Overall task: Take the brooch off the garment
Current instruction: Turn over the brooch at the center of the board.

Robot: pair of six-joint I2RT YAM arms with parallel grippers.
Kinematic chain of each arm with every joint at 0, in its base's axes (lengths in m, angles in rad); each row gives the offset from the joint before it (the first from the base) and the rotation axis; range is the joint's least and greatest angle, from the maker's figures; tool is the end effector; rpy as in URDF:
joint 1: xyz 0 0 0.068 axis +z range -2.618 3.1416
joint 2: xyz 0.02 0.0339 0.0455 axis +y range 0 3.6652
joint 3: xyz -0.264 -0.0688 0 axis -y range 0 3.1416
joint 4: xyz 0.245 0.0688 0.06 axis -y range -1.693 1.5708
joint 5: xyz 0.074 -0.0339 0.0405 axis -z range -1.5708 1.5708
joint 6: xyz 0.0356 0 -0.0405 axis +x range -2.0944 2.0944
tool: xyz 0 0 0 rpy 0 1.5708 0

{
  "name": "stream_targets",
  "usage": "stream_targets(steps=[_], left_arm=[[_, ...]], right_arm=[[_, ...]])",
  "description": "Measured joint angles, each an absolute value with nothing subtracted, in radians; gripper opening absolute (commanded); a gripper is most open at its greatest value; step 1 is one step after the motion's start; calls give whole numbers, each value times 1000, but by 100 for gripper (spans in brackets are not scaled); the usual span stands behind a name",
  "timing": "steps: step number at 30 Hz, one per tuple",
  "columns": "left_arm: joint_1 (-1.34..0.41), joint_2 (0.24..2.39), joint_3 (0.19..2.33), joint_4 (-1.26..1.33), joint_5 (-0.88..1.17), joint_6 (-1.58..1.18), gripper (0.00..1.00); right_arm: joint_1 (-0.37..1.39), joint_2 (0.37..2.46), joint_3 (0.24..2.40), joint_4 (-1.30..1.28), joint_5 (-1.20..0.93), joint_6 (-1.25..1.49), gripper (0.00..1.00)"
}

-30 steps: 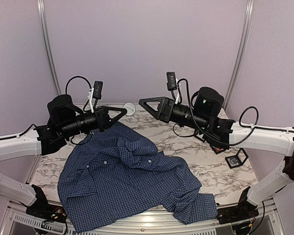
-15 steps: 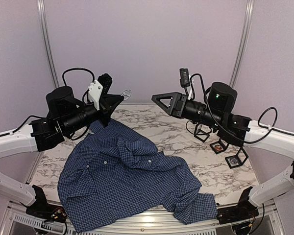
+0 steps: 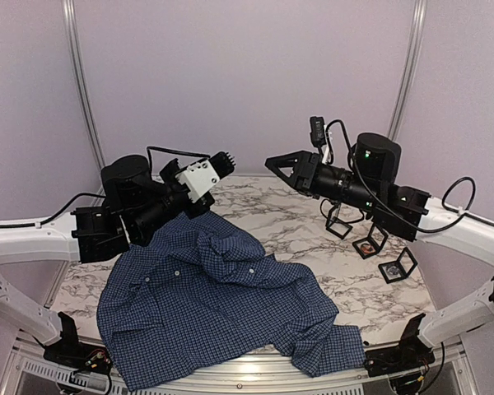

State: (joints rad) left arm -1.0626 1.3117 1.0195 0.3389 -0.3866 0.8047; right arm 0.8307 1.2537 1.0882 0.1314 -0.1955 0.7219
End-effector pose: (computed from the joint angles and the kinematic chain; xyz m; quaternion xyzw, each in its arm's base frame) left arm 0.1631 -0.2653 0.3606 0.4619 0.5148 0.0402 0.7211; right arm 0.1959 0.2248 0.3794 -0.1066 0.7109 0.5347 0.4443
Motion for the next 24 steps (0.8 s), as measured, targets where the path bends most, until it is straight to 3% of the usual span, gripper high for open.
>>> stream_targets(steps=[13, 24], left_arm=[[-1146, 1446, 1018, 613, -630, 1262, 0], [-1210, 1505, 976, 818, -708, 1523, 0]], right_arm=[[753, 1243, 1135, 6, -280, 757, 35], [740, 1307, 1137, 22, -421, 817, 31]])
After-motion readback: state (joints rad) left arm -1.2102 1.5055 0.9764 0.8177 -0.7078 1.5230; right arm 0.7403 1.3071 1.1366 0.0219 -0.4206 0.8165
